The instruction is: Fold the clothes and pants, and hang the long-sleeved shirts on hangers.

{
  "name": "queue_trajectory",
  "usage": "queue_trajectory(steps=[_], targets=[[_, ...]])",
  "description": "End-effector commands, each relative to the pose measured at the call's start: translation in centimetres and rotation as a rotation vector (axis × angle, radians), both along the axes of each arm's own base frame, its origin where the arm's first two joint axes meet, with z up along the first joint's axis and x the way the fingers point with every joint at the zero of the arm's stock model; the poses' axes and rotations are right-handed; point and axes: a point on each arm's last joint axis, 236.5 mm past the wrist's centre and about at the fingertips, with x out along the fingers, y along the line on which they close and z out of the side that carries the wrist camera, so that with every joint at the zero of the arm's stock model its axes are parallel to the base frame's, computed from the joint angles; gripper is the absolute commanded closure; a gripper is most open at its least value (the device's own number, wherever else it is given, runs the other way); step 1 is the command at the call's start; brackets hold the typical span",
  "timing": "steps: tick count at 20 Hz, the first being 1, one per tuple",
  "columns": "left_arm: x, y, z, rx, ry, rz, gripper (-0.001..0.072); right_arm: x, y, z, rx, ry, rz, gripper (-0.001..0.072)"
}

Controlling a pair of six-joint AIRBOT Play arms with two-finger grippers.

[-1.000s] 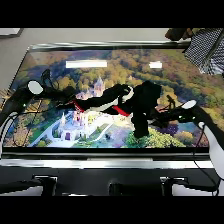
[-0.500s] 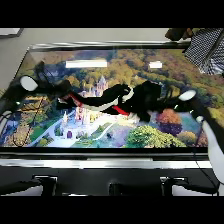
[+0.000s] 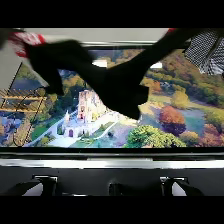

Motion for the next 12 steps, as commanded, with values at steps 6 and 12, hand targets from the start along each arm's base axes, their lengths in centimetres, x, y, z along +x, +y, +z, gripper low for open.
queue_trajectory(steps=[6, 12], targets=[[-16.5, 3.7, 13.8, 0.136, -0.376, 0.191, 0.0685, -26.6, -3.4, 12.2, -0.115, -0.505, -0.552, 0.0666], [-13.8, 4.3, 14.0, 0.080, -0.404, 0.205, 0.0685, -18.7, -7.4, 10.5, -0.016, -0.392, -0.566, 0.0665]])
